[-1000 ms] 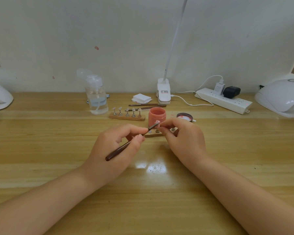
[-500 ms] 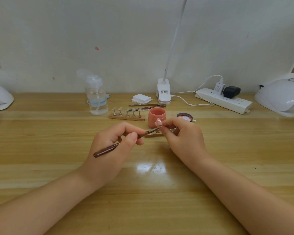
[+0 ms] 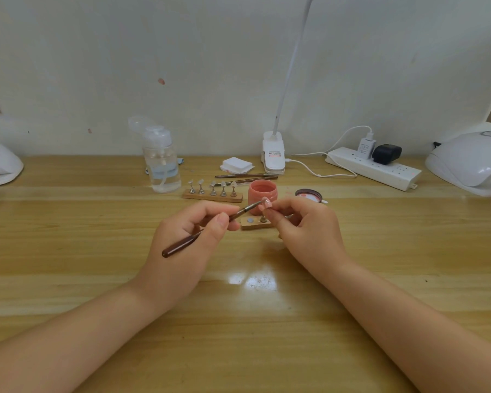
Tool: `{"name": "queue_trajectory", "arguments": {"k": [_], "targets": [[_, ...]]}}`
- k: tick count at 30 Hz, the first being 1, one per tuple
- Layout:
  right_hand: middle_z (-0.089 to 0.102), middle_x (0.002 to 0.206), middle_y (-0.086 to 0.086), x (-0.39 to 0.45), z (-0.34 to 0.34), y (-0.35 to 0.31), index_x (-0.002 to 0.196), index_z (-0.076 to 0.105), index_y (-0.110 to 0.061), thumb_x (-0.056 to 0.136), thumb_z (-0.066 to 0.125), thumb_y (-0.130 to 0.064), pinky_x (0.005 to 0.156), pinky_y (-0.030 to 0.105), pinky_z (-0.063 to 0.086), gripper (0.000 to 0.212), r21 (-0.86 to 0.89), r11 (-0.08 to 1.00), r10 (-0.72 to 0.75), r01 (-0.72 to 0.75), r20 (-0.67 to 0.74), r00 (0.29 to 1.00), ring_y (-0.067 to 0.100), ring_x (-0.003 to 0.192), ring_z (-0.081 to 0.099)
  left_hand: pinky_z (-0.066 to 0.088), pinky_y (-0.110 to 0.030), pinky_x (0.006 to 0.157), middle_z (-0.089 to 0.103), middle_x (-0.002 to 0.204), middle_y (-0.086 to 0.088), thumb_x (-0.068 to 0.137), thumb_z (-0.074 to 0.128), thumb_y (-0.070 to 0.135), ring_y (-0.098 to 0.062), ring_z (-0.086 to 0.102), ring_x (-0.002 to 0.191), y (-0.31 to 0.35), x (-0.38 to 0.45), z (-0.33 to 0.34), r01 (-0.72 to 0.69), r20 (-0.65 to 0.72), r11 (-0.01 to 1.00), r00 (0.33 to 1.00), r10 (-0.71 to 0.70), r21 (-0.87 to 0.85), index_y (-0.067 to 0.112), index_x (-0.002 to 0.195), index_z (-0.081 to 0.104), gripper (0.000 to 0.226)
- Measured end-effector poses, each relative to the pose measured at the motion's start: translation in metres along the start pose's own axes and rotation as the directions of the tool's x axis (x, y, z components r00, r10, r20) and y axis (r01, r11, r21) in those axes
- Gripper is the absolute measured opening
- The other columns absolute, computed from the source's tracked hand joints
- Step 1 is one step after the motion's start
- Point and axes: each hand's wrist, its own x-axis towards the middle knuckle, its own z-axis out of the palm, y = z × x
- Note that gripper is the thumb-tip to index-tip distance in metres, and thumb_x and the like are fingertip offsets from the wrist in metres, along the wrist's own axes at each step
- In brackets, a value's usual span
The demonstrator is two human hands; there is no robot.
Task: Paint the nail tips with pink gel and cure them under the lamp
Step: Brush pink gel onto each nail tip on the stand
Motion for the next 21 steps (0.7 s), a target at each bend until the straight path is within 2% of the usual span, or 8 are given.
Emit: {"name": "queue_trajectory", "arguments": {"k": [4,7,9,11,17,21], "targets": [[0.063,0.065,-0.015,0.0010,0.0009,0.0006,0.084,0.075,-0.026,0.085,0.072,-0.031,0.064,0.039,0.052,0.006,-0.003,1.000,-0.001,0.001,-0.024,1.000,0.015,0.058,0.059,0.050,-0.017,0.077,0.073,0.080,-0.002,0.084,0.050,0.034,-0.011,0.068,0.082,0.0011,-0.0022,-0.0027,-0.037,0.027,0.999,0.999,0.038,-0.026,0.020,0.090,0.071,0.026],[0.062,0.062,-0.020,0.0012,0.0013,0.0014,0.082,0.074,-0.028,0.085,0.072,-0.032,0.064,0.040,0.053,0.005,0.005,1.000,0.001,-0.001,-0.019,1.000,0.012,0.057,0.058,0.046,-0.009,0.070,0.073,0.078,-0.004,0.087,0.052,0.019,-0.006,0.067,0.077,0.0003,-0.0009,-0.0017,-0.043,0.001,0.997,0.999,0.043,-0.061,0.016,0.089,0.070,0.019],[0.064,0.065,-0.022,0.0015,0.0015,0.0018,0.084,0.075,-0.029,0.086,0.071,-0.033,0.065,0.043,0.054,0.007,0.020,1.000,0.008,-0.008,-0.007,1.000,0.015,0.059,0.059,0.044,-0.008,0.068,0.074,0.079,-0.002,0.089,0.048,0.016,-0.004,0.066,0.076,-0.0010,0.0010,-0.0001,-0.017,-0.014,0.998,1.000,0.017,-0.058,0.017,0.091,0.070,0.023],[0.069,0.073,-0.016,0.0016,0.0016,0.0015,0.086,0.075,-0.028,0.086,0.069,-0.034,0.066,0.046,0.055,0.008,0.028,1.000,0.010,-0.010,0.007,1.000,0.021,0.062,0.060,0.043,-0.008,0.067,0.074,0.081,0.000,0.090,0.047,0.020,-0.003,0.064,0.076,-0.0025,0.0022,0.0001,0.006,-0.036,0.999,0.999,-0.008,-0.044,0.019,0.094,0.070,0.023],[0.069,0.074,-0.010,0.0008,0.0011,0.0001,0.085,0.075,-0.026,0.086,0.071,-0.034,0.066,0.047,0.055,0.008,0.032,0.999,0.017,-0.017,0.003,1.000,0.023,0.063,0.060,0.047,-0.013,0.070,0.074,0.090,0.006,0.091,0.051,0.026,-0.006,0.065,0.081,-0.0028,0.0019,-0.0005,0.014,-0.070,0.999,0.997,-0.017,-0.031,0.026,0.101,0.069,0.020],[0.070,0.078,-0.011,0.0006,0.0004,-0.0013,0.085,0.074,-0.029,0.086,0.069,-0.036,0.067,0.045,0.054,0.009,0.003,1.000,0.023,-0.023,0.009,1.000,0.020,0.061,0.058,0.054,-0.033,0.073,0.074,0.092,0.009,0.090,0.055,0.025,-0.019,0.067,0.084,0.0004,-0.0006,0.0020,0.000,-0.003,0.999,1.000,0.001,0.049,0.031,0.101,0.070,0.020]]}}
